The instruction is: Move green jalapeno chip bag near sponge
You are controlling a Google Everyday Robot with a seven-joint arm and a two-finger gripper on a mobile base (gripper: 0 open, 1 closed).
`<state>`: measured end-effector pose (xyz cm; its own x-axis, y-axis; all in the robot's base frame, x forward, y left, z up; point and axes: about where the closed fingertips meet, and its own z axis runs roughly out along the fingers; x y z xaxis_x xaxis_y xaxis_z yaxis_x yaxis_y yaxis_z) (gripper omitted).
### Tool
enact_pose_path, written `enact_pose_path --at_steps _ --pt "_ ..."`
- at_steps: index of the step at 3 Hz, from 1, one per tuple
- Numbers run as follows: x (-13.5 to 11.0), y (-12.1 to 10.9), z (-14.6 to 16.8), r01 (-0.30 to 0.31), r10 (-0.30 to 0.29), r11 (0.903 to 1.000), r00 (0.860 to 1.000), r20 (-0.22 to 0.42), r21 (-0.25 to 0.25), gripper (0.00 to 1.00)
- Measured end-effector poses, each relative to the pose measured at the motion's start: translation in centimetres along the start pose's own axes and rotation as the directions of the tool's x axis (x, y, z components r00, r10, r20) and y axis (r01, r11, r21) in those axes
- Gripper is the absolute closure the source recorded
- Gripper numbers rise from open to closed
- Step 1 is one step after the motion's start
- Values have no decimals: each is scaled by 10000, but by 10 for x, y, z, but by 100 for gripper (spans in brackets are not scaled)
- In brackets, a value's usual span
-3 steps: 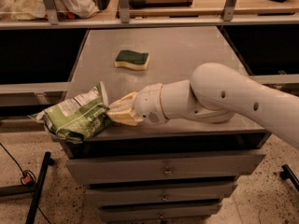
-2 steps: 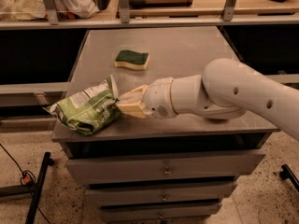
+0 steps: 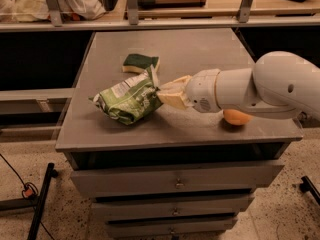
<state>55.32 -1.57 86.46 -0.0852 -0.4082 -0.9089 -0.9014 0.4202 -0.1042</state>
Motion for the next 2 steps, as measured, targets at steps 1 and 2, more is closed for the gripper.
enact_pose_path --at_steps 1,2 --pt "34 -21 -24 -314 325 9990 9989 -347 332 100" --pt "51 -34 -42 -408 438 9970 9980 -452 653 100"
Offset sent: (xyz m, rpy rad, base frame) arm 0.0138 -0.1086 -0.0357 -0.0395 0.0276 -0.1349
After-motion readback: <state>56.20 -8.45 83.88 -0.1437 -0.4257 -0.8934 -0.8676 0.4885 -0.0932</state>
